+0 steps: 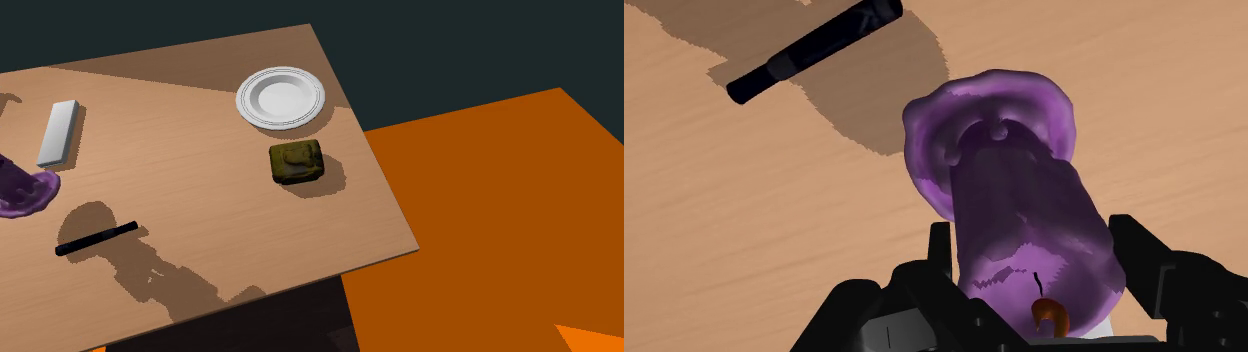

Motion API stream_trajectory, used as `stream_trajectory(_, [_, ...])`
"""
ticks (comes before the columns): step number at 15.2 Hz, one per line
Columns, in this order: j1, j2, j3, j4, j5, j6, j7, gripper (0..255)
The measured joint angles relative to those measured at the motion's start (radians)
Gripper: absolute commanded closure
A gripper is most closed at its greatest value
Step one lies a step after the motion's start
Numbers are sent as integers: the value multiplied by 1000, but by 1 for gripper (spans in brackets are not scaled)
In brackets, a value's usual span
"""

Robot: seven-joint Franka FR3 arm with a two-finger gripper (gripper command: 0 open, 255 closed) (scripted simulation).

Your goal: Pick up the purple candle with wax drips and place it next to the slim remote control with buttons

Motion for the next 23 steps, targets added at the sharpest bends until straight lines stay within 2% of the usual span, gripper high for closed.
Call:
stream_trajectory(9, [3,44,-8,-63,-26,103,21,255])
stream_trajectory(16, [5,53,-9,-66,-31,115,25,255])
stream_trajectory(17, [5,53,-9,-66,-31,115,25,0])
stream_trajectory(23, [5,53,-9,-66,-31,115,25,0])
